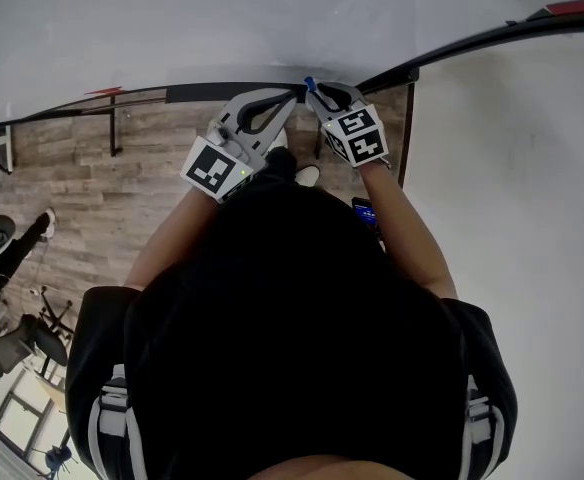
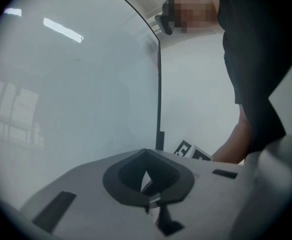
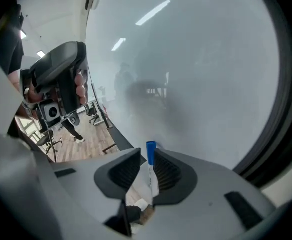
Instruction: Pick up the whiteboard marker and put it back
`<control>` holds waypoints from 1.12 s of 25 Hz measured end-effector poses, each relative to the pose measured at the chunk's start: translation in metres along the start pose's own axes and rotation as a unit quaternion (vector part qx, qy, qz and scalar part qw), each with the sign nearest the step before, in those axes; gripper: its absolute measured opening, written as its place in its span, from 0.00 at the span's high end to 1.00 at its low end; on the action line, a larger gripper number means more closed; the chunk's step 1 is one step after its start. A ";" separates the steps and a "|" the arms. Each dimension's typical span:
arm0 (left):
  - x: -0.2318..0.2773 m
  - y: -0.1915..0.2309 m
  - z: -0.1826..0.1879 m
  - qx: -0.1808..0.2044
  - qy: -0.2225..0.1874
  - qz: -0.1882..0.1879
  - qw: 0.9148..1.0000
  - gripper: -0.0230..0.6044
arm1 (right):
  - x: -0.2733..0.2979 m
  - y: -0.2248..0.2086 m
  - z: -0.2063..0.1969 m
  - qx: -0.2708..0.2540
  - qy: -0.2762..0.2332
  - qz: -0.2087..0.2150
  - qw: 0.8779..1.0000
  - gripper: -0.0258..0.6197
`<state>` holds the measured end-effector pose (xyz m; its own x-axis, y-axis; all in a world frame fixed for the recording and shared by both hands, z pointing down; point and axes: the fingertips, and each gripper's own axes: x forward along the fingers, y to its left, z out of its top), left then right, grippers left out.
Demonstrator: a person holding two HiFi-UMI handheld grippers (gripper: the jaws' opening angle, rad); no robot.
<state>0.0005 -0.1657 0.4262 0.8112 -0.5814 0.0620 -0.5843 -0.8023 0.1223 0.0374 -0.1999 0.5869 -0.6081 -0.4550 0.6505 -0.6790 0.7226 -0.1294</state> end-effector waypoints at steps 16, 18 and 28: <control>-0.016 0.007 -0.001 -0.006 0.008 0.023 1.000 0.96 | 0.024 -0.001 -0.008 -0.024 0.032 -0.008 0.999 0.82; -0.017 0.008 0.000 -0.007 0.009 0.029 1.000 0.96 | 0.025 -0.001 -0.009 -0.027 0.032 -0.012 0.999 0.83; -0.020 0.010 0.000 -0.010 0.003 0.029 1.000 0.96 | 0.018 -0.002 -0.001 -0.019 0.000 -0.016 1.000 0.86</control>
<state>-0.0219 -0.1619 0.4266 0.7765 -0.6255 0.0763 -0.6296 -0.7647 0.1372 0.0282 -0.2086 0.5991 -0.5855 -0.4786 0.6543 -0.6822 0.7269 -0.0786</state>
